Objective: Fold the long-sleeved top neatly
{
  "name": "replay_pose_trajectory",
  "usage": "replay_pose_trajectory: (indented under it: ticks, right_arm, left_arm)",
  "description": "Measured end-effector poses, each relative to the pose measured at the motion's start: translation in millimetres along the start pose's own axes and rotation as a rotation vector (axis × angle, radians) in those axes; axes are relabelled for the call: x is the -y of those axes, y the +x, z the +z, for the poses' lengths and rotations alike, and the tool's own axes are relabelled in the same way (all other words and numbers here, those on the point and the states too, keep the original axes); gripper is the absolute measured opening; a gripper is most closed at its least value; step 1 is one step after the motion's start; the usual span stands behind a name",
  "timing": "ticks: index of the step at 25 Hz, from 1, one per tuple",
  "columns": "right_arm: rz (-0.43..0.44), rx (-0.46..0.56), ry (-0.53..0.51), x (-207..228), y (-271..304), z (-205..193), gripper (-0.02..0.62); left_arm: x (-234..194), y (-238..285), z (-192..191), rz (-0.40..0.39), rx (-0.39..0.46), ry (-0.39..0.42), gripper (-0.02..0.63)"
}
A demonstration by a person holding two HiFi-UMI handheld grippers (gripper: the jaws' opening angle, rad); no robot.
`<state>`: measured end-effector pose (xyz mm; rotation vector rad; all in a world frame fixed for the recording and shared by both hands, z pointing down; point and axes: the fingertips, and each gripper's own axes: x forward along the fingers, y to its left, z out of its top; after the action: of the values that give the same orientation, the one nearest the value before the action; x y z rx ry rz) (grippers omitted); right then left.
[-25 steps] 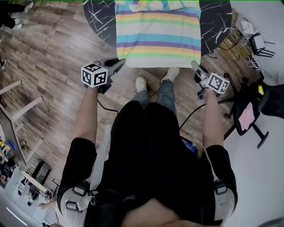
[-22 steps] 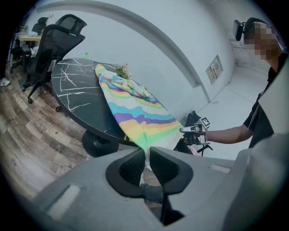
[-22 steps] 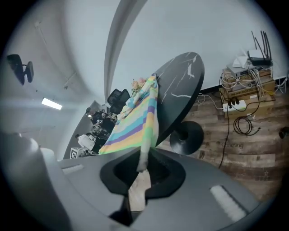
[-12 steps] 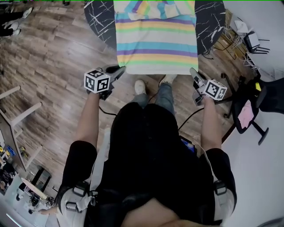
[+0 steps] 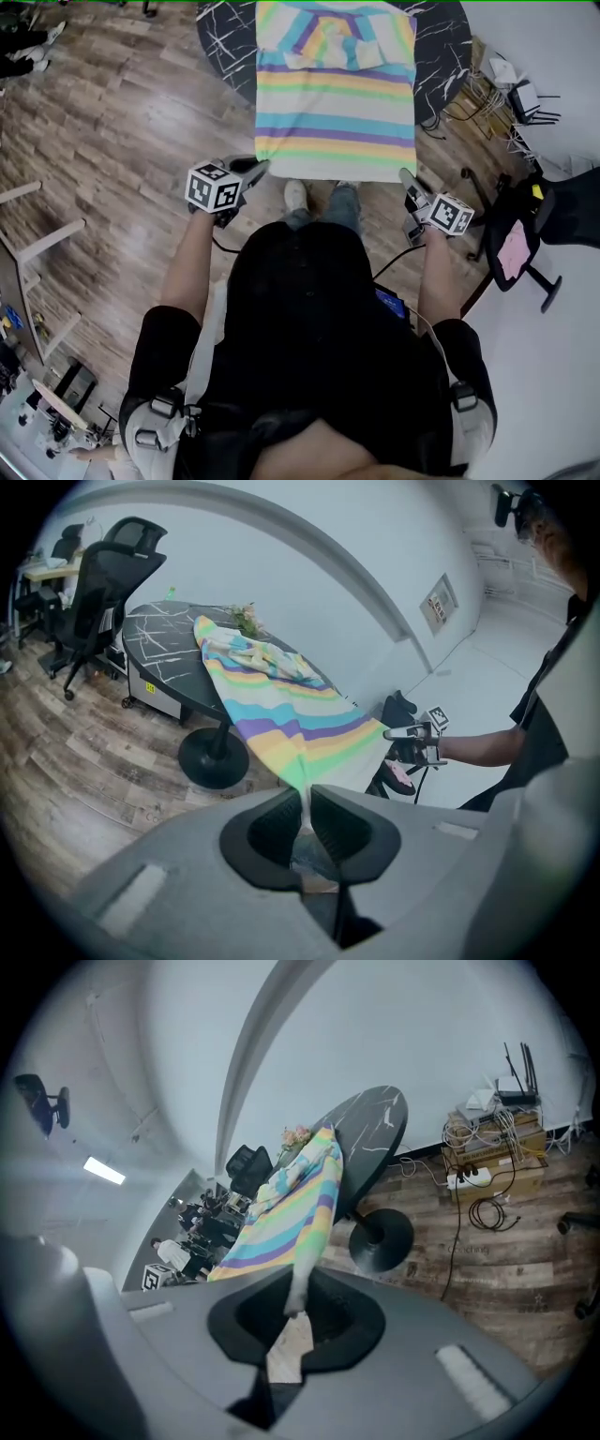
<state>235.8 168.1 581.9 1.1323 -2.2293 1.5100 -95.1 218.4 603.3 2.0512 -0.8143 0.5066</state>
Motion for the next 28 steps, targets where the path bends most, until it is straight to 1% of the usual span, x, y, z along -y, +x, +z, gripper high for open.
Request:
replay_pose_trajectory:
  ticks: [2, 4, 6, 10, 13, 15, 18, 22, 26, 28]
  right_arm:
    - [-0.005, 0.021, -0.030, -6, 0, 8, 0.023]
    - [-0.001, 0.059, -0.051, -14, 2, 26, 0.023]
    - [0.024, 0.100, -0.059, -26, 5, 48, 0.022]
    - [0.078, 0.175, -0.082, -43, 10, 98, 0.021]
    - [0.114, 0.213, -0.106, -55, 18, 134, 0.022]
    - [0.131, 0.234, -0.117, -60, 26, 159, 0.022]
    - [0.163, 0.247, -0.138, -70, 39, 196, 0.022]
    - [0.185, 0.264, -0.162, -77, 56, 244, 0.021]
    - [0.209, 0.266, -0.176, -86, 77, 286, 0.022]
    - [0.229, 0.262, -0.192, -91, 87, 304, 0.022]
  left_arm:
    - [2, -5, 7, 0.017, -0.007, 0.014, 0.040]
    - [3, -10, 17, 0.018, -0.011, 0.026, 0.040]
    - [4, -13, 32, 0.008, -0.009, 0.036, 0.040]
    - [1, -19, 75, -0.007, 0.046, 0.032, 0.040]
    - [-7, -23, 112, -0.007, 0.096, 0.023, 0.040]
    - [-15, -24, 139, -0.013, 0.114, 0.021, 0.040]
    - [-25, -24, 175, -0.017, 0.130, 0.023, 0.040]
    - [-40, -23, 220, -0.009, 0.150, 0.012, 0.040]
    - [-57, -21, 265, -0.018, 0.195, -0.024, 0.040]
    - [-65, -17, 286, -0.034, 0.215, -0.063, 0.040]
